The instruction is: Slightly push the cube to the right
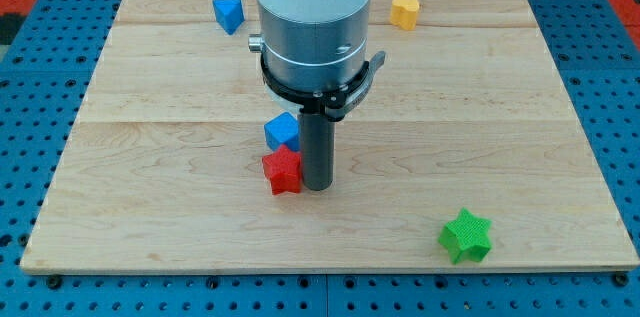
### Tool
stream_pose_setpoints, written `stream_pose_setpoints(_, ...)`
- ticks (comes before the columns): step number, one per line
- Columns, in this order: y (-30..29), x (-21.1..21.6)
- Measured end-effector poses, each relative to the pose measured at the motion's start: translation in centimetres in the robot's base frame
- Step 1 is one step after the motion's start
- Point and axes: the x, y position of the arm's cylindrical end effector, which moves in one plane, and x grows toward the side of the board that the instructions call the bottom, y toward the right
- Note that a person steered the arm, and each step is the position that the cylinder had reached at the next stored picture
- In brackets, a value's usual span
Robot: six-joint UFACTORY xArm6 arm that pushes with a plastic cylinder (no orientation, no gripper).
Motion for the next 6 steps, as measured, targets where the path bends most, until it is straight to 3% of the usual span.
stream_pose_setpoints(1,3.6,2.2)
stream_pose_setpoints(2,-4.8,7.7)
stream_pose_setpoints(3,-12.7,3.0)
stream_pose_setpoints(4,-13.1,-1.6)
stream_pose_setpoints(5,-11.9,-4.0)
stream_pose_setpoints(6,-6.2,-5.8)
